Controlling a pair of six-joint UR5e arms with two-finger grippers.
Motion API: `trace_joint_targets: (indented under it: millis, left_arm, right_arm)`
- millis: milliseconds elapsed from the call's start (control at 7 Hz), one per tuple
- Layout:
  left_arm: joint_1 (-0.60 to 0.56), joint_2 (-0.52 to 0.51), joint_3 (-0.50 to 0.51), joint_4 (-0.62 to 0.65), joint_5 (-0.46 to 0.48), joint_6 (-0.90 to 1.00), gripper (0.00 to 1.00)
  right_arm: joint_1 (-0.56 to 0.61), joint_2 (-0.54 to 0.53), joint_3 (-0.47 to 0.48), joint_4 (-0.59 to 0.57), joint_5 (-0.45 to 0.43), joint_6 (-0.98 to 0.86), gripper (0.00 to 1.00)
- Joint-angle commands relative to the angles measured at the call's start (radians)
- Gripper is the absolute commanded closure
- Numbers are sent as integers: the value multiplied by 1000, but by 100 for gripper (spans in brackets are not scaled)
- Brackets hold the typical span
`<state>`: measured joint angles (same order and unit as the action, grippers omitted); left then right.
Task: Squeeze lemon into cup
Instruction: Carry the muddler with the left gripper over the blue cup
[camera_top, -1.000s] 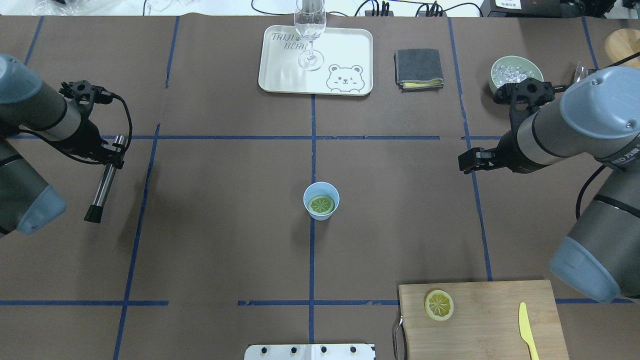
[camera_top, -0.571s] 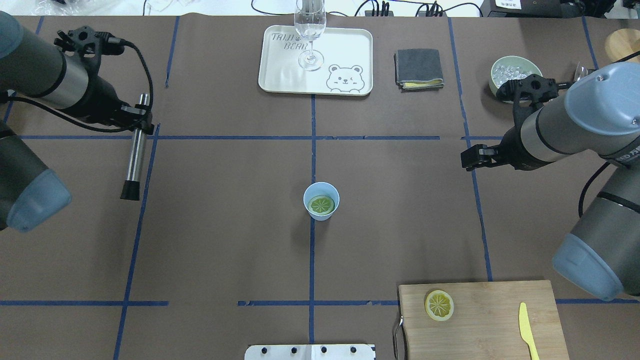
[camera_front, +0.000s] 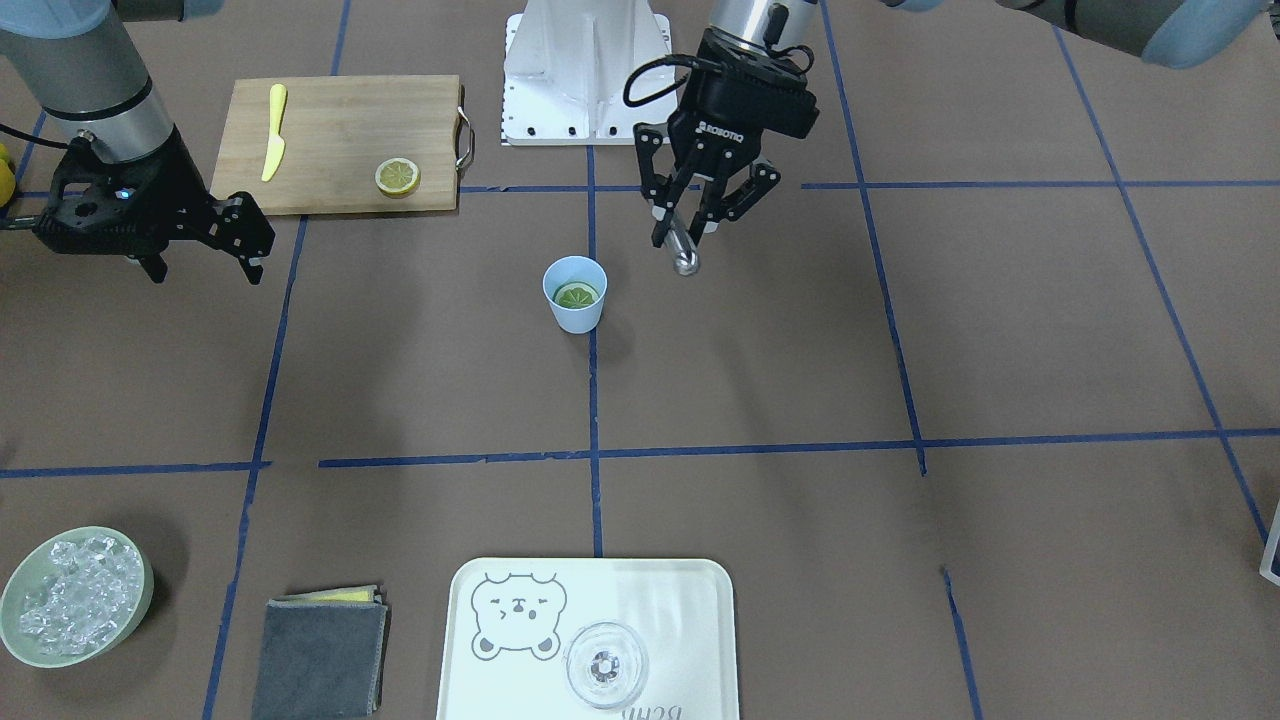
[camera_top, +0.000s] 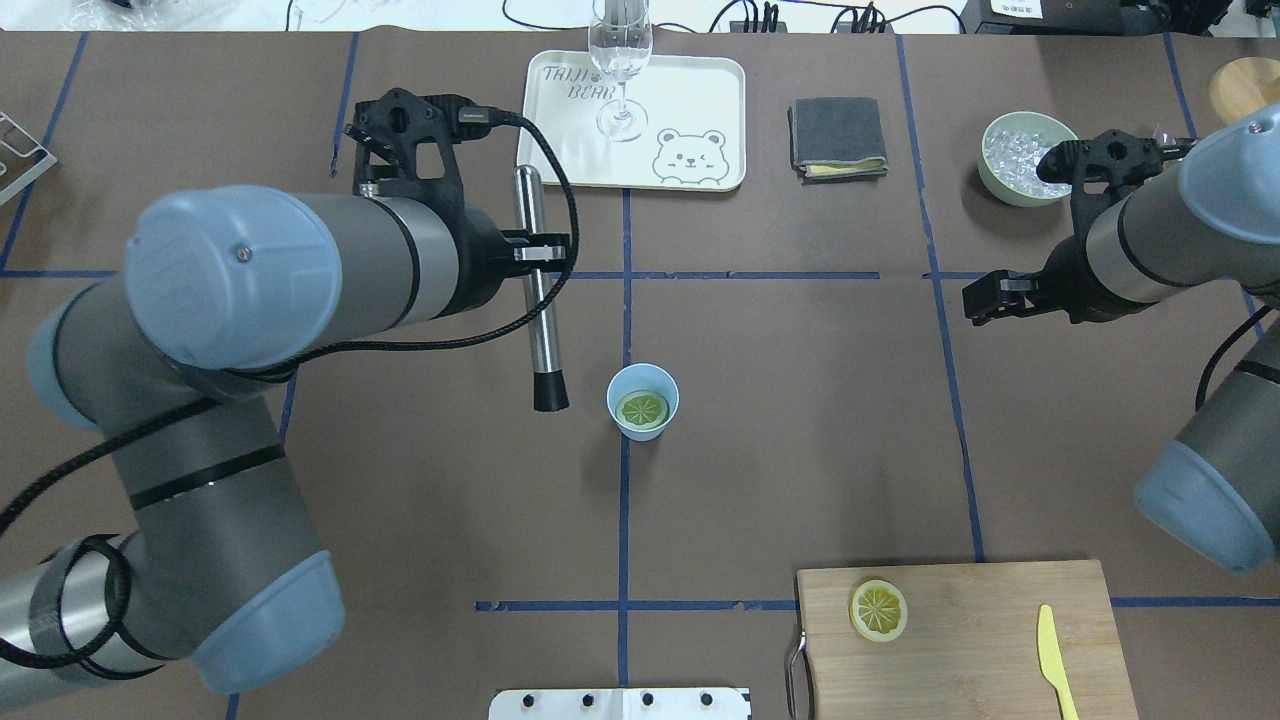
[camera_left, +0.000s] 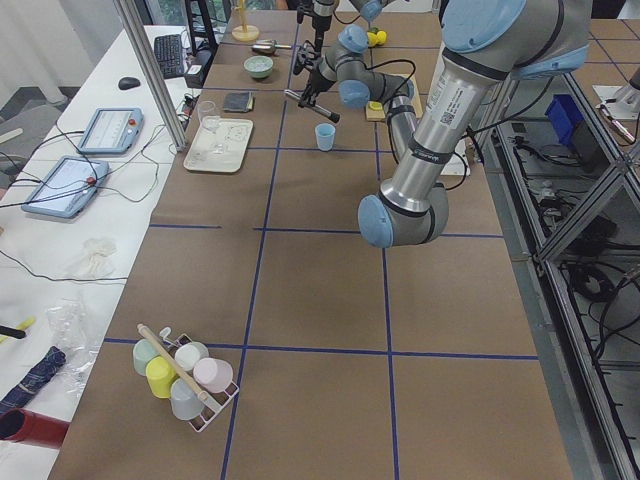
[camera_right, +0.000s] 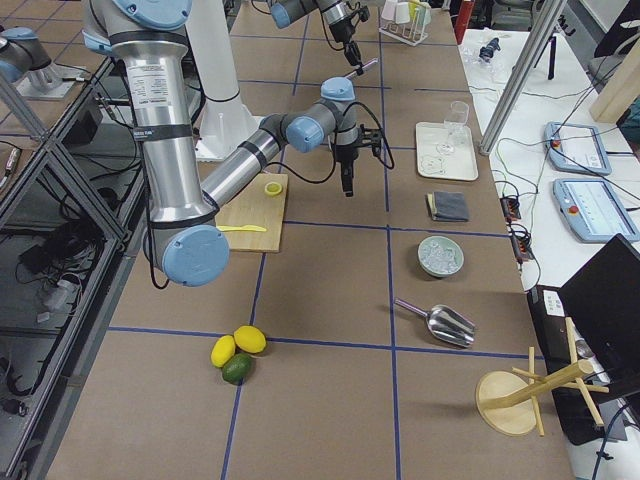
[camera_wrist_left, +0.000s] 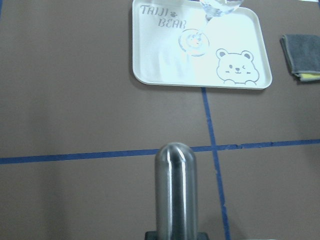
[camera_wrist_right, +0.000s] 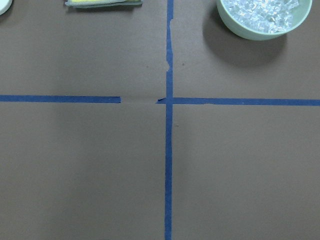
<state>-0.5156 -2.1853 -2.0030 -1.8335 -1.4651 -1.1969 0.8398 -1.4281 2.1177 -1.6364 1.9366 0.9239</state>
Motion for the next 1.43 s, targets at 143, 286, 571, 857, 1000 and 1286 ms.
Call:
trace_joint_targets:
  millis: [143, 286, 571, 857, 1000, 1286]
  left_arm:
    - [40, -14, 118, -378, 150, 178, 100]
    - [69, -19, 122, -395, 235, 327, 100]
    - [164, -8, 154, -505, 528, 373, 100]
    - [238, -14, 234, -558, 684, 384, 100]
    - [265, -14, 271, -560, 740, 384, 100]
    - [275, -16, 308, -566, 773, 378, 100]
  right_arm:
    - [39, -17, -21, 1, 31, -45, 0]
    - [41, -18, -21, 1, 31, -48, 0]
    - [41, -18, -22, 1, 31, -48, 0]
    - [42, -18, -22, 1, 38, -50, 0]
    - [41, -18, -28, 1, 44, -50, 0]
    - [41, -18, -30, 1, 53, -50, 0]
